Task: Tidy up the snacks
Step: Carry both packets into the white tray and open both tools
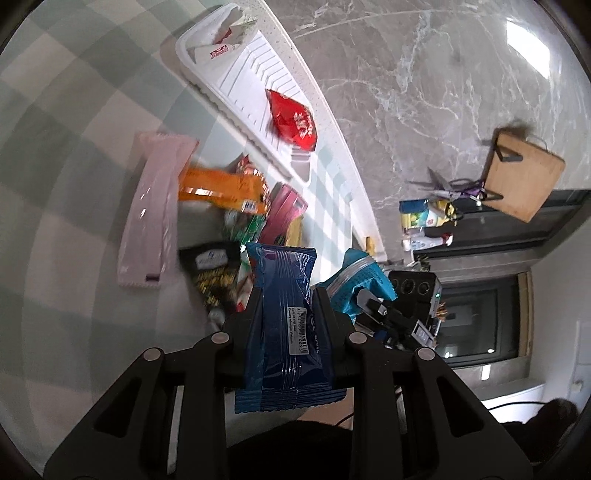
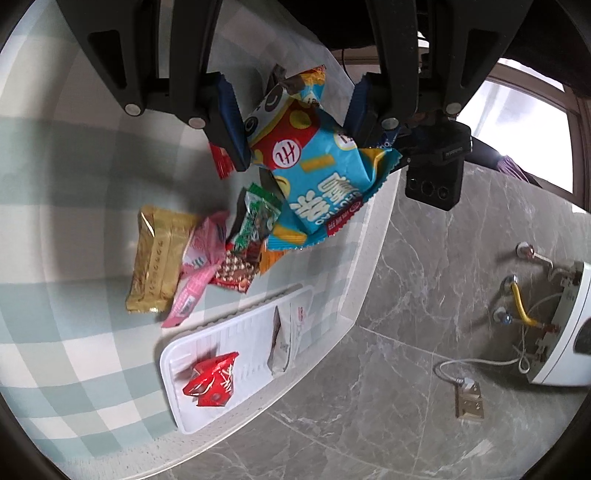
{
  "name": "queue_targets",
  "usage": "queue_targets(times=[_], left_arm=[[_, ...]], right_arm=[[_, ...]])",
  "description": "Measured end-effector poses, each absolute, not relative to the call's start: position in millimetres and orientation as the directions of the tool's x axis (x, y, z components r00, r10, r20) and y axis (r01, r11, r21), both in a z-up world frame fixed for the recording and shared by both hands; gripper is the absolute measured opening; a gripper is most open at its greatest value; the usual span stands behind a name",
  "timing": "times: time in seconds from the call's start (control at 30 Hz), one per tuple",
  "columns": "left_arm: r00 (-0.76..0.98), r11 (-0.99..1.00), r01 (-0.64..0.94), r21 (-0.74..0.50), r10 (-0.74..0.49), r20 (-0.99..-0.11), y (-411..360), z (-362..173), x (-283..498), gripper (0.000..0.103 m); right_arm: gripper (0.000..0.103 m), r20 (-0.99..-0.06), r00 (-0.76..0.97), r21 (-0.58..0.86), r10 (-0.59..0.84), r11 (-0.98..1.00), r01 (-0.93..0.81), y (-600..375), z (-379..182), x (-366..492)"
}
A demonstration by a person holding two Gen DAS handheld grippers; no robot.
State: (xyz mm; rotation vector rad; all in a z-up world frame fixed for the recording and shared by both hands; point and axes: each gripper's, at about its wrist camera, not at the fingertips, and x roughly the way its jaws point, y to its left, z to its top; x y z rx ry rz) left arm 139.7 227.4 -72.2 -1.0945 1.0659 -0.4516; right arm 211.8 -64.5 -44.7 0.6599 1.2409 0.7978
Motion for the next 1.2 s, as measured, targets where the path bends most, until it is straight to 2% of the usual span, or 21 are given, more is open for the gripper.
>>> queue_targets(times=[0.37, 0.77, 1.07, 1.2], left_arm=[[0.519, 0.361, -0.199, -0.911, -0.75, -0.41, 256, -74, 236, 0.024], [0.568, 0.356, -0.192, -0.915, -0.719, -0.399, 294, -79, 344, 0.024], [0.592, 0.421, -0.176, -0.89, -0.676, -0.438, 303, -85, 399, 0.024], [0.6, 0.518, -0.17, -0.838, -0.62, -0.505, 296, -86, 415, 0.024]], right_arm=[[0.052, -0.515, 0.139, 0.842, 0.846, 0.53, -0.1, -51, -53, 285], [0.052, -0.54, 0.156, 0.823, 0.827, 0.558, -0.11, -20, -64, 375], [0.052, -0.593, 0.168, 0.779, 0.788, 0.614, -0.126, 1, -75, 423], [0.054, -0.638, 0.186, 0.733, 0.747, 0.664, -0.148, 8, -76, 436]])
